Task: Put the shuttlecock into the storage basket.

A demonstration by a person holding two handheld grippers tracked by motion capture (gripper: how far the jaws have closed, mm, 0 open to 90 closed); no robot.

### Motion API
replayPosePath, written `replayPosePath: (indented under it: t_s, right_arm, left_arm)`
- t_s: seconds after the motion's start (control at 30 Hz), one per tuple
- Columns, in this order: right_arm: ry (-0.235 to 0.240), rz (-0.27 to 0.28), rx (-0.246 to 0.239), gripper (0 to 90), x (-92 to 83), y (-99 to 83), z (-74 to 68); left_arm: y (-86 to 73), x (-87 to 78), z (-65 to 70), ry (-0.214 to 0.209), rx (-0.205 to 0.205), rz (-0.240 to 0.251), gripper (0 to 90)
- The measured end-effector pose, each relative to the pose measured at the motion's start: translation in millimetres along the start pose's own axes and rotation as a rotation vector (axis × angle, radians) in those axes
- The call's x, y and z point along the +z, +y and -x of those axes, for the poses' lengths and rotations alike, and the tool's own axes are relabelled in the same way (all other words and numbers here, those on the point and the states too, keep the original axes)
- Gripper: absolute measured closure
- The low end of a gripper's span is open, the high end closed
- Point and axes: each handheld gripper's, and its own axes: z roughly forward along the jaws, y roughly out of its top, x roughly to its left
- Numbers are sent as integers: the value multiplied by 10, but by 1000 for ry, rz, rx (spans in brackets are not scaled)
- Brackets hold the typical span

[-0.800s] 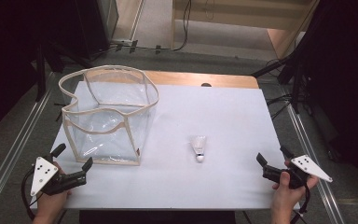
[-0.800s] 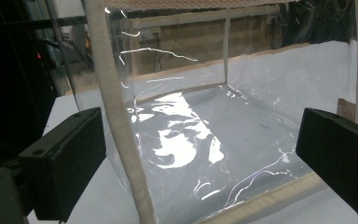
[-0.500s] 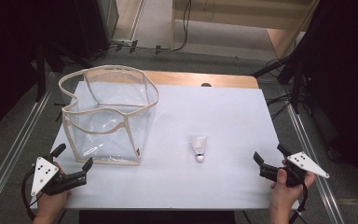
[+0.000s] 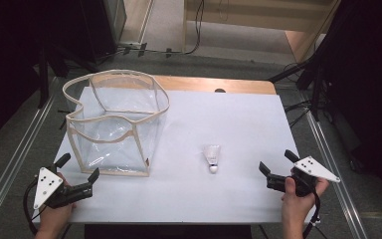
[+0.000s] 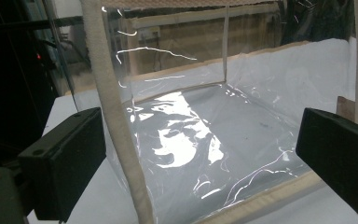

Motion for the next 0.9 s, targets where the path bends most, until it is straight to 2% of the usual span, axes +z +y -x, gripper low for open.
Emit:
replayPosePath:
  t_s: [0.37,0.9]
  right_arm:
    - [30,-43,-33,0,88,108,-201]
    - [76,-113,-68,0,284,142,-431]
  left_arm:
    - [0,1,5,1,2,-1,23]
    - [-1,3,6,1,5,-1,23]
